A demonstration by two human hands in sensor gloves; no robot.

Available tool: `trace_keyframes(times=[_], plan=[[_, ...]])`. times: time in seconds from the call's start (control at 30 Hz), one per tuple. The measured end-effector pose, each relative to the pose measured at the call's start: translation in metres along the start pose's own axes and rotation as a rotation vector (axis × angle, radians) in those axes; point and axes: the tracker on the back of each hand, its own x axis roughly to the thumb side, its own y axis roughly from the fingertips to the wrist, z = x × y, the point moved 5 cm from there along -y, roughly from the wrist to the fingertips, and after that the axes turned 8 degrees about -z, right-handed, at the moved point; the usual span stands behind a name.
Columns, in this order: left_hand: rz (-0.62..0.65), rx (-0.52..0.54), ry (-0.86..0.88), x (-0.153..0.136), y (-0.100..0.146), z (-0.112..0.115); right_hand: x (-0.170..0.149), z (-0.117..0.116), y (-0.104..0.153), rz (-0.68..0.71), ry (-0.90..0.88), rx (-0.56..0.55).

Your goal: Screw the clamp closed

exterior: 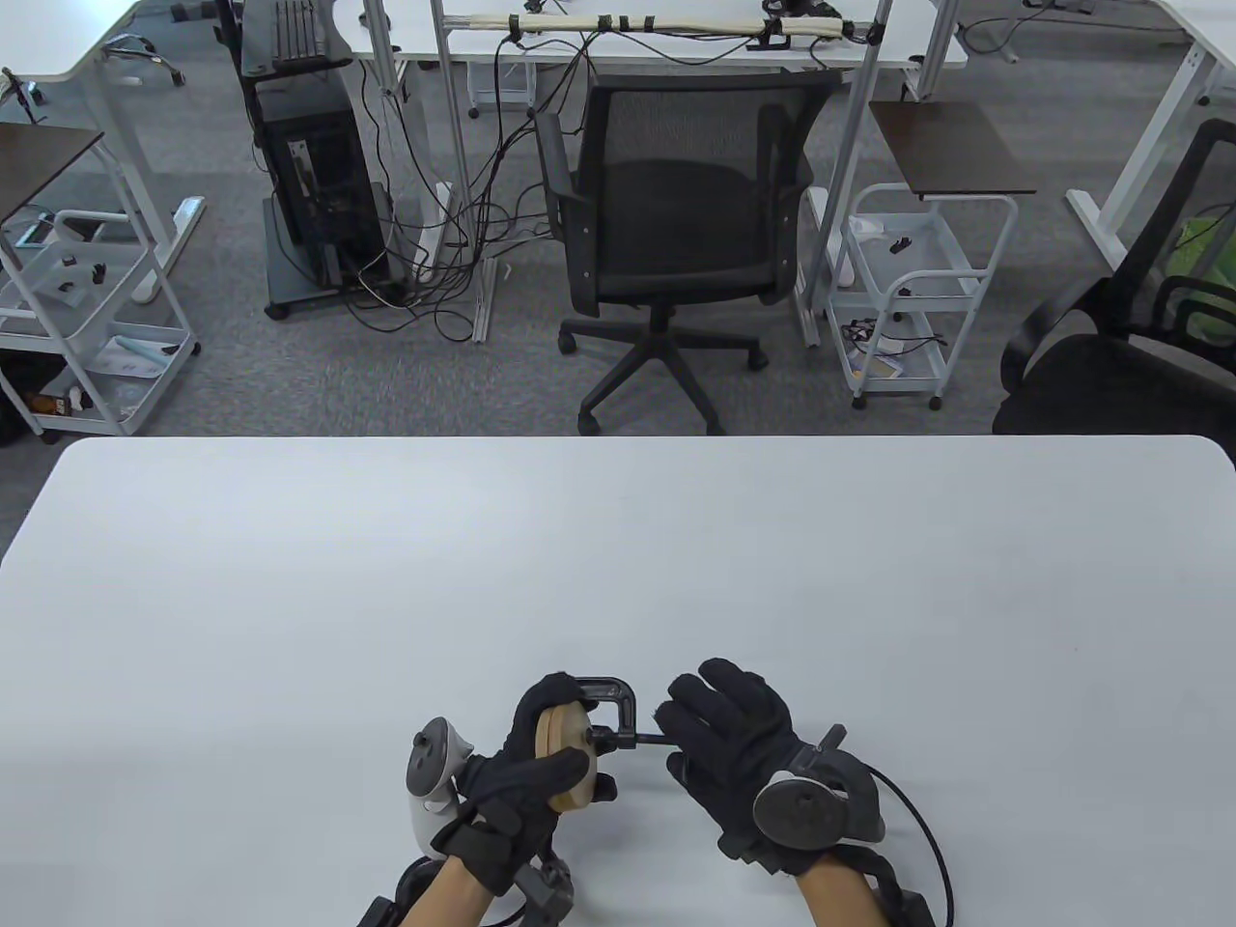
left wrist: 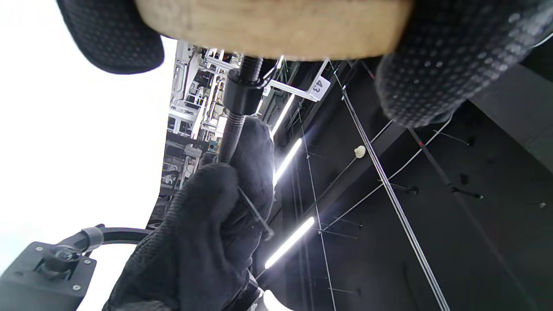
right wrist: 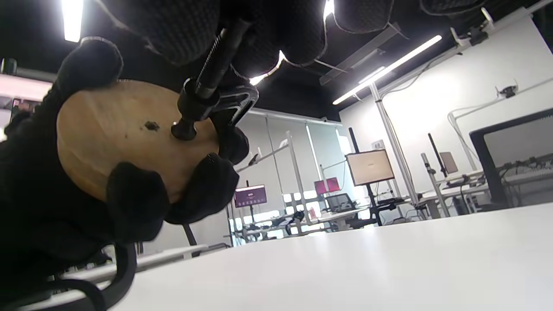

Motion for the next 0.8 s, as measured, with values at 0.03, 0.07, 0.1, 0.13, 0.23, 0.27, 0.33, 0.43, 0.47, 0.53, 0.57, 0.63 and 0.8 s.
trace_keyframes(times=[0.03, 0.07, 0.1, 0.13, 0.23, 0.27, 0.33, 0.43, 0.47, 0.53, 0.57, 0.63, 0.8], plan=[[-0.004, -0.007, -0.012, -0.001, 0.0, 0.0, -0.003, 0.0, 0.0, -0.022, -0.055, 0.003], [-0.005, -0.011, -0.017, -0.001, 0.0, 0.0, -0.006, -0.001, 0.0, -0.039, -0.09, 0.005], [-0.01, -0.02, -0.018, -0.002, 0.0, 0.001, -0.011, -0.001, -0.001, -0.081, -0.153, 0.004], [-0.014, -0.023, -0.018, -0.003, 0.0, 0.002, -0.015, -0.003, -0.001, -0.113, -0.204, 0.016], [-0.022, -0.041, -0.029, -0.004, -0.002, 0.005, -0.037, -0.01, 0.0, -0.336, -0.429, 0.038], [-0.022, -0.047, -0.043, -0.004, -0.002, 0.006, -0.043, -0.016, 0.002, -0.398, -0.53, 0.071], [-0.019, -0.049, -0.05, -0.003, -0.002, 0.008, -0.052, -0.023, 0.004, -0.47, -0.659, 0.099], [-0.018, -0.049, -0.055, -0.003, -0.003, 0.009, -0.057, -0.025, 0.006, -0.491, -0.693, 0.096], [-0.019, -0.049, -0.061, -0.005, -0.003, 0.008, -0.057, -0.024, 0.006, -0.49, -0.664, 0.097], [-0.023, -0.036, -0.058, -0.005, -0.003, 0.008, -0.056, -0.023, 0.006, -0.484, -0.624, 0.096], [-0.022, -0.031, -0.055, -0.005, -0.003, 0.006, -0.055, -0.022, 0.007, -0.476, -0.615, 0.089], [-0.024, -0.017, -0.039, -0.005, -0.003, 0.003, -0.051, -0.017, 0.006, -0.438, -0.6, 0.067], [-0.016, 0.032, 0.016, -0.005, -0.001, -0.006, -0.019, 0.001, 0.0, -0.171, -0.397, 0.041]])
